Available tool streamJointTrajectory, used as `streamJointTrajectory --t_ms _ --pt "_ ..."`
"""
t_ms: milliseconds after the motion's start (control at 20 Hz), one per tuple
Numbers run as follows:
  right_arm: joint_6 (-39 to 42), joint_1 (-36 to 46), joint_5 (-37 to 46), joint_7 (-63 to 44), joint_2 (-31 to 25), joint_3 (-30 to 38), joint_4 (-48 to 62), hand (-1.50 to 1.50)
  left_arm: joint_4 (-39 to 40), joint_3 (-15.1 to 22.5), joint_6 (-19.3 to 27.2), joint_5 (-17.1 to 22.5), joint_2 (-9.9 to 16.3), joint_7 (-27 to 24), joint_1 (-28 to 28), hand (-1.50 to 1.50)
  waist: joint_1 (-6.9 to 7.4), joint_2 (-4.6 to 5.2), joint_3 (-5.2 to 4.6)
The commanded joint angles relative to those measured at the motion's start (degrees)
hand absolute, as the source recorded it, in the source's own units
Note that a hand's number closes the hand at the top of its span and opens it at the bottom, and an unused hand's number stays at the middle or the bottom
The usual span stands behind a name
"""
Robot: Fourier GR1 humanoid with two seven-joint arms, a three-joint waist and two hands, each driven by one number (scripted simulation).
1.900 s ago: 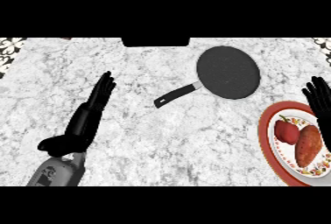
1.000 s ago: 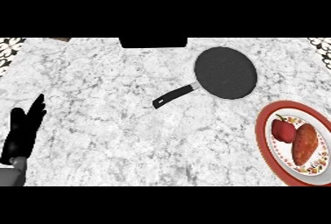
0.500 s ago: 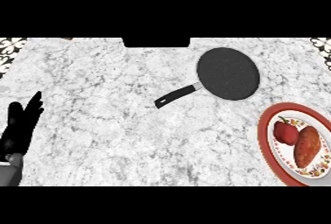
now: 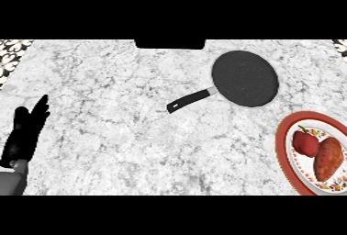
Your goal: Pick the sweet potato from the plate and place it in the pan
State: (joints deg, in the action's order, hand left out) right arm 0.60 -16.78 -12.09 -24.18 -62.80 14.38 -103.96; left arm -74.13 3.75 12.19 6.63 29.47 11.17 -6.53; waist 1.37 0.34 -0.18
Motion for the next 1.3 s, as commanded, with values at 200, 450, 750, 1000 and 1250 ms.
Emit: streamJointTrajectory --t_ms 200,450,750,1000,1250 --pt "7.65 11.27 3.1 -16.11 -4.31 -12.5 -1.22 -1.5 3.14 -0.5 0.3 -1.76 -1.9 0.0 -3.06 0.0 -0.14 0.03 0.12" --pt "9.34 16.64 9.56 -17.6 3.82 -19.24 4.55 -1.5 0.26 -1.16 -0.31 -2.26 -3.01 0.09 0.25 0.0 -0.35 -0.19 0.18" --pt "9.67 10.6 17.53 -15.47 8.99 -18.04 2.41 -1.5 2.26 -4.27 -3.12 -2.33 -2.46 2.31 -2.22 0.0 -1.78 -0.42 0.19" --pt "13.81 14.1 21.6 -20.09 12.09 -17.22 2.27 -1.5 0.41 -3.96 -1.24 -5.97 -5.32 1.64 -0.39 0.0 -1.62 -0.42 0.17" --pt "18.44 14.56 24.25 -17.75 15.93 -15.95 5.58 -1.5 -0.08 -7.05 -4.53 -5.51 -4.88 -0.51 2.05 0.0 -1.5 -0.4 0.17"
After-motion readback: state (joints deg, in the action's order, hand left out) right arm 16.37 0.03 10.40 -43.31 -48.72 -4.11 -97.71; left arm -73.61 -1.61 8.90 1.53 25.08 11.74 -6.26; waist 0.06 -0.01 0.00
